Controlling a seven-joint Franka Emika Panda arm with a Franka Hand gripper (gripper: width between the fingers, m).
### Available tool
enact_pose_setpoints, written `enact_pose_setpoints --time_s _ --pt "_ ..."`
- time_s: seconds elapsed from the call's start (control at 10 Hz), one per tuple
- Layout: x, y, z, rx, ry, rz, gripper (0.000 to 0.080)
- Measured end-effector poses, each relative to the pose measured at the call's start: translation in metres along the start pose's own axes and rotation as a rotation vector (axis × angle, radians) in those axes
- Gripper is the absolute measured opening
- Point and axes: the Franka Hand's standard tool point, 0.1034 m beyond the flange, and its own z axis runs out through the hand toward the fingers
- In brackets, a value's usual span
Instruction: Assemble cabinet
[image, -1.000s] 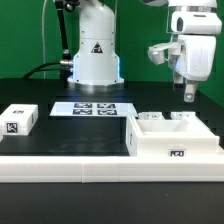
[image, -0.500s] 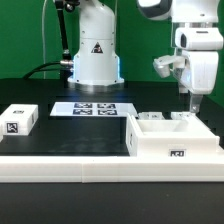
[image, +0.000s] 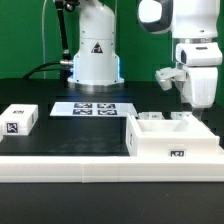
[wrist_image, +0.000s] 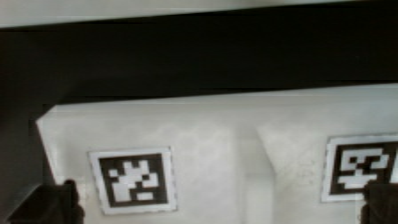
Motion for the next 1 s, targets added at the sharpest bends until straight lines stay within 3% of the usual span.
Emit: enact_pose_setpoints --time_s 0.1,0.2,0.4,0.5,0.6,0.7,1.0 --pt "0.0000 -0.0007 0.0009 0.002 0.000 0.000 0.0658" --pt "-0.0002 -0.0017 0.0024 0.005 -0.001 0.000 0.0658" --pt "-0.0012 -0.0045 0.0065 0.015 -0.002 0.001 0.0384" --pt "-0.0026 -0.0059 0.0089 0.020 -0.003 0.004 0.0202" --pt "-0.0031 -0.0055 0.0092 0.019 -0.002 0.005 0.0202" --pt "-0.0030 -0.0054 0.0091 0.018 -0.002 0.005 0.0069" --pt "-0.0030 -0.0054 0.0091 0.018 -0.002 0.005 0.0068"
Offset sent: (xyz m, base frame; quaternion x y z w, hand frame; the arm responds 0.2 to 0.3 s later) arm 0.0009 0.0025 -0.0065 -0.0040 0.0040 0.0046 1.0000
